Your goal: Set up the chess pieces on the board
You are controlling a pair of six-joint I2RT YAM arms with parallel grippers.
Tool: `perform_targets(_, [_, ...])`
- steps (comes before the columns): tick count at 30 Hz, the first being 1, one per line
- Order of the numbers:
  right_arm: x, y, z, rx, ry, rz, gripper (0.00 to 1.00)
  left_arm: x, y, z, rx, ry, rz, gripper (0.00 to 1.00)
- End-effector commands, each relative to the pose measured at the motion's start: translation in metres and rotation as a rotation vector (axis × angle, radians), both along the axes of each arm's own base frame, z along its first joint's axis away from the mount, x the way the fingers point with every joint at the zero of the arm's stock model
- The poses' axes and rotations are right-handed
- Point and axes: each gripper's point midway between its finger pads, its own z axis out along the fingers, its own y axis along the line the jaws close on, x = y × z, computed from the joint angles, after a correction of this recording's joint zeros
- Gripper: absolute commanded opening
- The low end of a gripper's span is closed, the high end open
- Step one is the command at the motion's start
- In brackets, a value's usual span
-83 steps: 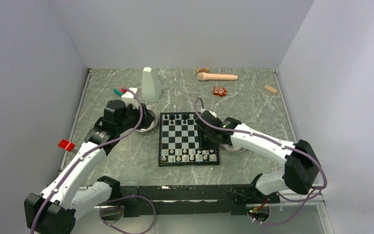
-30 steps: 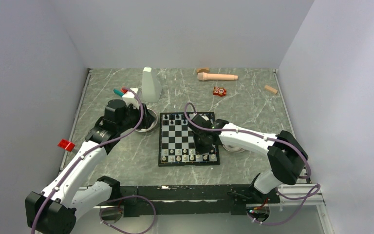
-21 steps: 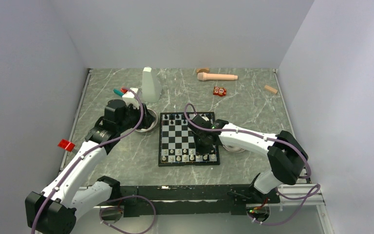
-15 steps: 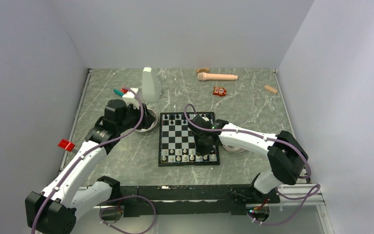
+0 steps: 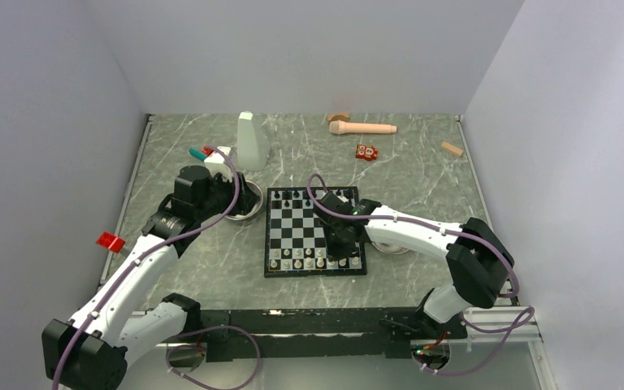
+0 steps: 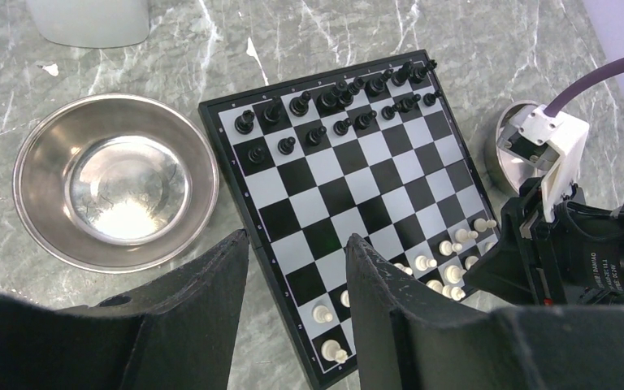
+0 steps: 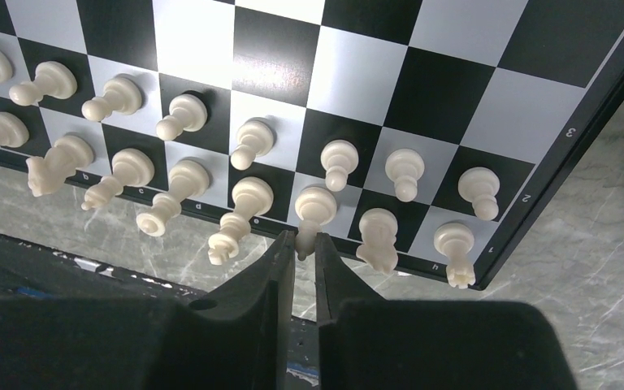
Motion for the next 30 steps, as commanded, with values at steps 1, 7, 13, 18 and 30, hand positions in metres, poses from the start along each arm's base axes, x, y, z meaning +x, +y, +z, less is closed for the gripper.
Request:
perform_targets(1, [-0.0055, -0.0002, 0.0076, 0.017, 0.001, 0.017, 0.15, 0.0058, -0.0049, 0.0122, -0.032, -0.044, -0.013, 0.52])
perform_targets(7, [-0.0077, -0.0019, 0.0082, 0.011, 0.005, 0.025, 0.15, 0.0066, -0.0058, 0.0116, -0.035, -0.041, -0.016, 0.52])
perform_targets(13, [-0.0080, -0.0019, 0.0078, 0.006, 0.009, 0.031, 0.15, 0.0061, -0.0054, 0.0121, -0.035, -0.042, -0.014, 0.52])
perform_targets(18, [-0.0087, -0.0025, 0.0080, 0.002, 0.008, 0.033, 0.15, 0.0065, -0.0054, 0.0126, -0.034, -0.041, -0.014, 0.52])
perform_targets(30, [-0.0024, 0.0019, 0.0172, 0.034, -0.027, 0.015, 0.23, 0.0065, -0.0055, 0.0143, -0.036, -0.044, -0.015, 0.52])
